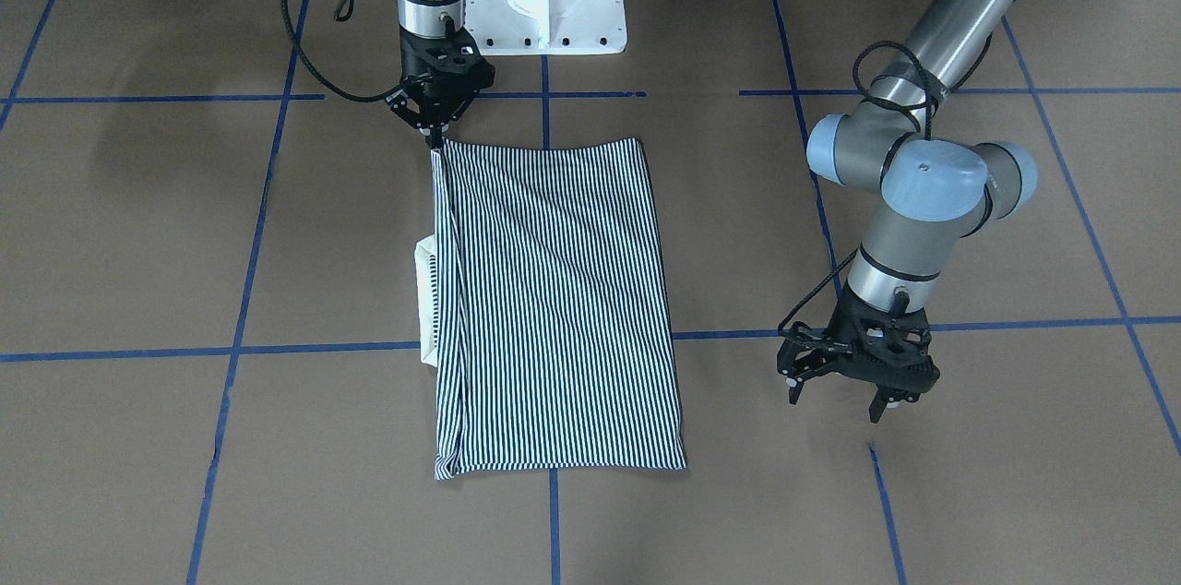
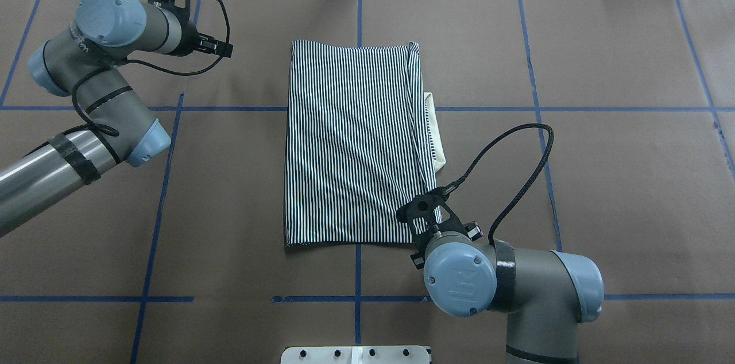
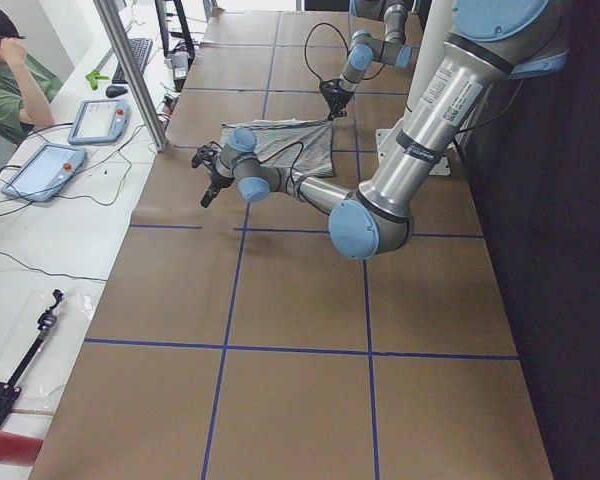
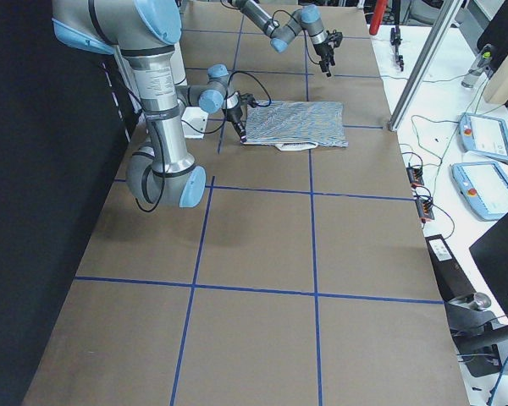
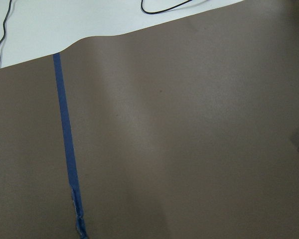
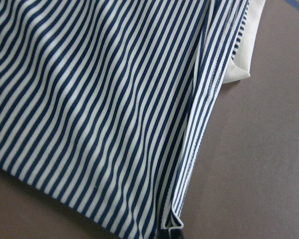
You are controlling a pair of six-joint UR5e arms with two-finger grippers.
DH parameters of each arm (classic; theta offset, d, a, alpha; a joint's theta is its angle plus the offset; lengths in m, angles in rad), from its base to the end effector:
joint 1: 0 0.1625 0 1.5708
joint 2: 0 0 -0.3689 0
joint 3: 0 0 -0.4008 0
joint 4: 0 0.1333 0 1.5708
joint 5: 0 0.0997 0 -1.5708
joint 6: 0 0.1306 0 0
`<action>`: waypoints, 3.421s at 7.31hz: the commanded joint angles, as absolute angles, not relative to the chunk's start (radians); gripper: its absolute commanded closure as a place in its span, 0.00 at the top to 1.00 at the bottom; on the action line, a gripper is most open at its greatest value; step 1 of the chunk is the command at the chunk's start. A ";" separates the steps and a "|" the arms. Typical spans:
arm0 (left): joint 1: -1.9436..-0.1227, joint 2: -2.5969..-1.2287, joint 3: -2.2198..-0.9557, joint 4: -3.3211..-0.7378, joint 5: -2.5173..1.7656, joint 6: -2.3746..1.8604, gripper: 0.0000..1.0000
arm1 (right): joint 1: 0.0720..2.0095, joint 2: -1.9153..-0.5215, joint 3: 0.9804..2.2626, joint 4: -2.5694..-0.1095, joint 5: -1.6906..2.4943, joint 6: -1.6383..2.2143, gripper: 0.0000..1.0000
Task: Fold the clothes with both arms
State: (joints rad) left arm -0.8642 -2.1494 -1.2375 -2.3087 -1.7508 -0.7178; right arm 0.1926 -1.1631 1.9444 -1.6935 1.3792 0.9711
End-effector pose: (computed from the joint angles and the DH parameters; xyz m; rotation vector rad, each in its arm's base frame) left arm 0.4051 -0.6439 0.3623 0.6341 0.7657 0.0782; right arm -0.5470 -0.2678 0.2593 0.4256 -0.5369 -0.3281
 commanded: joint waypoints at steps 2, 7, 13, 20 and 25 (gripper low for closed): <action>-0.859 -2.149 -1.238 -2.309 -1.750 -0.718 1.00 | 0.202 -1.158 1.982 -1.694 1.384 0.988 1.00; -0.851 -2.151 -1.238 -2.309 -1.750 -0.718 1.00 | 0.347 -1.020 1.790 -1.698 1.440 0.953 1.00; -0.851 -2.149 -1.238 -2.309 -1.752 -0.718 1.00 | 0.359 -1.035 1.761 -1.707 1.500 0.915 1.00; -0.848 -2.149 -1.238 -2.309 -1.752 -0.718 1.00 | 0.495 -1.194 1.830 -1.697 1.512 0.756 1.00; -0.847 -2.149 -1.238 -2.307 -1.752 -0.716 1.00 | 0.512 -0.860 1.574 -1.637 1.523 0.882 1.00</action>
